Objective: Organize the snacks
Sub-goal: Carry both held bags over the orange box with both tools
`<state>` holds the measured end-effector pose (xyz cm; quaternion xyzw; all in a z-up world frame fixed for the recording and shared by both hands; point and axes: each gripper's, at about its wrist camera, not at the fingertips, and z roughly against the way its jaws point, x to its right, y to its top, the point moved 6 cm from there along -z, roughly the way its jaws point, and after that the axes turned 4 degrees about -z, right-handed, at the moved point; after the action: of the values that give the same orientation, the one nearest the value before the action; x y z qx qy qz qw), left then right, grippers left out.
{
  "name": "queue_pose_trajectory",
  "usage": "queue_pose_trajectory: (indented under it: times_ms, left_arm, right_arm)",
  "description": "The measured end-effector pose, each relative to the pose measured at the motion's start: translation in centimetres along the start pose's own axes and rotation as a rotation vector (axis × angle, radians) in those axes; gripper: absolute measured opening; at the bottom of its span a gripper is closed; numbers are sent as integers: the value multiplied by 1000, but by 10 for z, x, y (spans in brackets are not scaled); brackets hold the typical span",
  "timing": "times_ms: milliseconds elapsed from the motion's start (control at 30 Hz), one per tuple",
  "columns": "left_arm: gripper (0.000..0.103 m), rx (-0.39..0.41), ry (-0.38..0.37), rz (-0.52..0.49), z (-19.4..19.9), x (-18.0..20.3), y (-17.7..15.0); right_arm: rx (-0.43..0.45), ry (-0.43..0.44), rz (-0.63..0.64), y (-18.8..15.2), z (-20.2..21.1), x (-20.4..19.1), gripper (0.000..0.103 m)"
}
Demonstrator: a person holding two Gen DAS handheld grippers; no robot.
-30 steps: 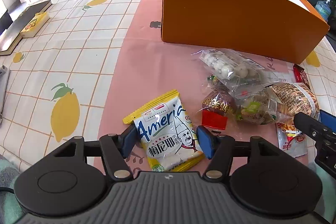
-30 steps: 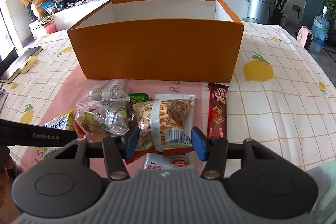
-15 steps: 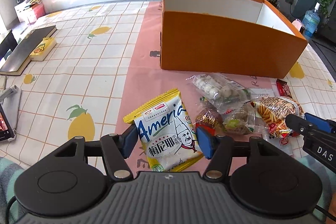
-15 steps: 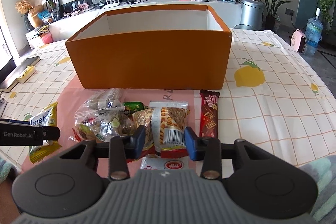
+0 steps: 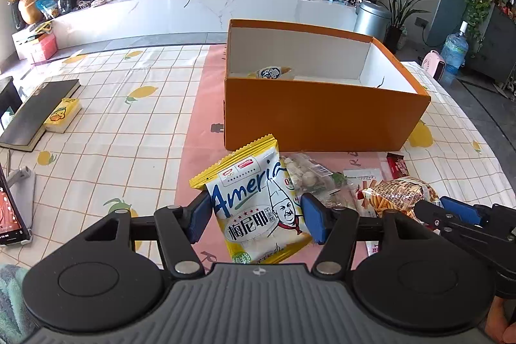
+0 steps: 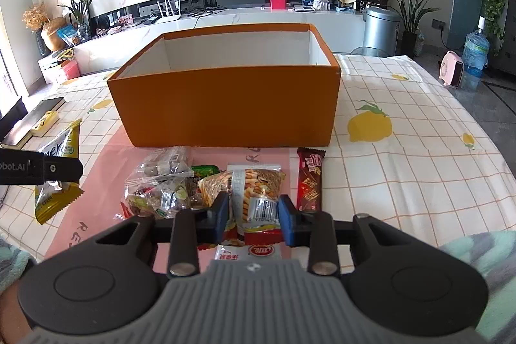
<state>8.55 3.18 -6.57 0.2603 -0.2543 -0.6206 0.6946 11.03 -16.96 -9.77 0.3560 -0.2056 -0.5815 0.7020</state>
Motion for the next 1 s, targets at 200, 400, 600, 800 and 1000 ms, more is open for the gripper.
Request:
queue_pose_trajectory:
  times_ms: [200,400,600,800,1000]
  left_arm:
    - [69,45,-11,-46,11,10,19]
    - [69,81,-31,-83,16,18,42]
    - [69,109,-55,-119,14,26,68]
    - [68,131,-66,-134,6,29,95]
    - [68,152,-68,-142,-8,29,125]
  right_arm:
    - [33,11,25,20,16,1,29]
    - [70,23,66,49,25,0,28]
    - [97,33,103,81,27,-3,27]
    - [134,23,170,119,21,-9,27]
    - [141,15,225,154,1,-15,27]
